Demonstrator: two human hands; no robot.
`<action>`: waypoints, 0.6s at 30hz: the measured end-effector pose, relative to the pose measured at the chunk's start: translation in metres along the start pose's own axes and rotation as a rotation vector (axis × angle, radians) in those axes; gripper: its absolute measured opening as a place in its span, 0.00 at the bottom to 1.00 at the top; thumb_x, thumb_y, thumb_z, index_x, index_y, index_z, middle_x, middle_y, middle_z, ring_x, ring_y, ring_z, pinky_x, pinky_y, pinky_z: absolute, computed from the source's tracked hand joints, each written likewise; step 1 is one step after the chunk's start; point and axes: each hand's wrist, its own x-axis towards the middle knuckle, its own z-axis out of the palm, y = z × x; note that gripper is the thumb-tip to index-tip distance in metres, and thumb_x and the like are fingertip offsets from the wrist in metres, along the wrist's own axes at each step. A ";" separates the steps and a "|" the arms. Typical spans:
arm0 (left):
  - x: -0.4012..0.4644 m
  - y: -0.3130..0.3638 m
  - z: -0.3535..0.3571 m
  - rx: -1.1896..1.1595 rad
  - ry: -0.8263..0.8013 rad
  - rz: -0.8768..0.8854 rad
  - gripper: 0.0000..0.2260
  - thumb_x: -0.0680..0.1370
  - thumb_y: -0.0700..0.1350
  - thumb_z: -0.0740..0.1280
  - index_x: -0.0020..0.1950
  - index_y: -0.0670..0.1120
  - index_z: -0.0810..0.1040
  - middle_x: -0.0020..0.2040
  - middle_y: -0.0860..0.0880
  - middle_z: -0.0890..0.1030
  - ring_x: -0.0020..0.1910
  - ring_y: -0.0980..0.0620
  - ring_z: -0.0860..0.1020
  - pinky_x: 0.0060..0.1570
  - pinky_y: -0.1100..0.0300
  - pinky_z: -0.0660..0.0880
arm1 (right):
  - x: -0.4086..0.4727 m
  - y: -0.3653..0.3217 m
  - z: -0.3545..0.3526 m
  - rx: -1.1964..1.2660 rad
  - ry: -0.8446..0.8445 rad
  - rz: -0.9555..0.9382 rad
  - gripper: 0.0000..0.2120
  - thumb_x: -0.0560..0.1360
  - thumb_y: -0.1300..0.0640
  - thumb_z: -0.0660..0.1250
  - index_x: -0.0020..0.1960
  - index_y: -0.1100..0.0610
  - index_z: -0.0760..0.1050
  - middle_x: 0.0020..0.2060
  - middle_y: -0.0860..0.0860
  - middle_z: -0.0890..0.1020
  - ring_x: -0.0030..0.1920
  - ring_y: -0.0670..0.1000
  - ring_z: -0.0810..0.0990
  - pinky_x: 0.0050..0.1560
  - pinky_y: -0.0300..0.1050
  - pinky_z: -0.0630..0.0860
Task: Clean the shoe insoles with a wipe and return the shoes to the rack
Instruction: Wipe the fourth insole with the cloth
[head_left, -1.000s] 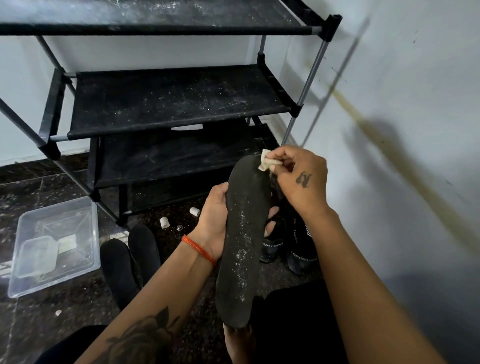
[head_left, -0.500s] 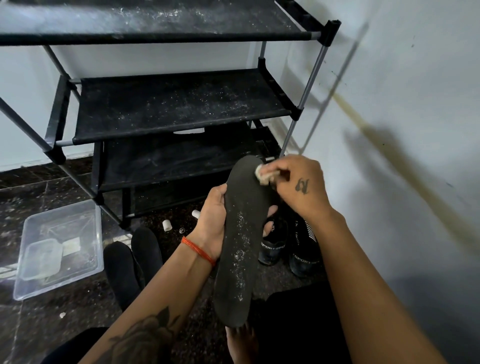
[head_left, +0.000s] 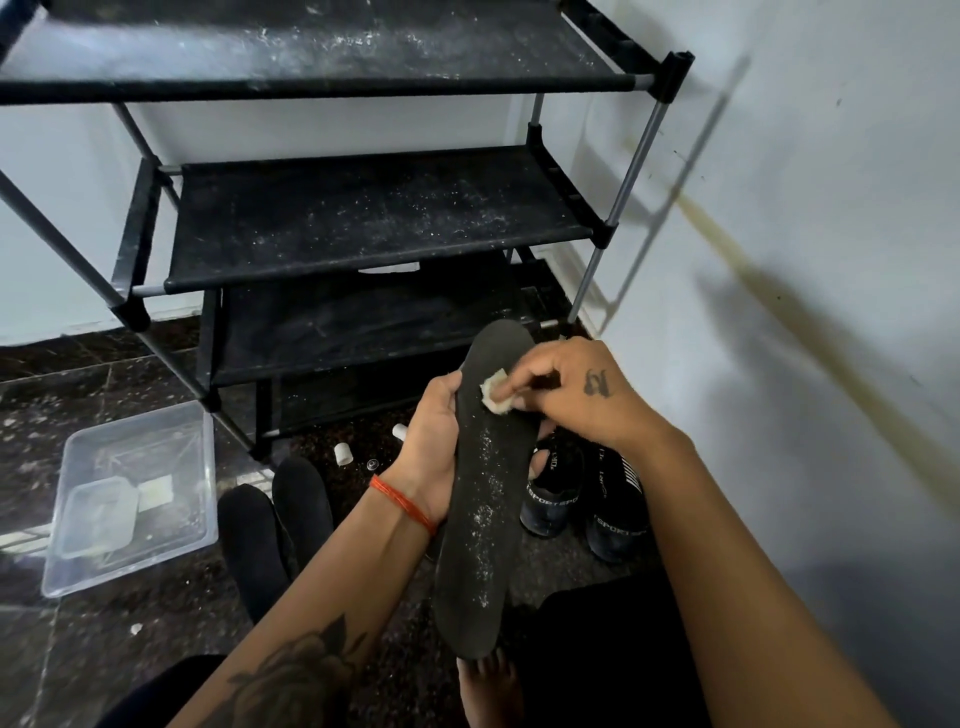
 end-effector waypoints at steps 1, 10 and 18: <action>0.001 0.000 0.000 -0.007 0.009 -0.001 0.21 0.79 0.56 0.52 0.53 0.43 0.79 0.49 0.42 0.80 0.42 0.44 0.82 0.47 0.48 0.74 | -0.001 0.002 -0.004 0.013 0.055 0.003 0.09 0.68 0.66 0.73 0.43 0.54 0.84 0.38 0.43 0.81 0.37 0.36 0.78 0.37 0.23 0.71; -0.001 -0.005 0.005 0.030 -0.022 0.011 0.22 0.80 0.54 0.52 0.46 0.43 0.80 0.38 0.46 0.83 0.35 0.48 0.82 0.40 0.52 0.77 | 0.016 0.006 0.017 -0.042 0.467 0.141 0.14 0.73 0.65 0.68 0.56 0.54 0.80 0.51 0.52 0.82 0.52 0.50 0.80 0.58 0.40 0.74; 0.001 0.001 0.001 -0.030 -0.025 0.008 0.22 0.79 0.55 0.51 0.46 0.43 0.80 0.39 0.44 0.81 0.37 0.48 0.80 0.42 0.51 0.74 | 0.004 -0.017 0.015 0.030 0.128 -0.121 0.11 0.68 0.66 0.72 0.47 0.54 0.84 0.43 0.46 0.82 0.44 0.39 0.78 0.51 0.27 0.71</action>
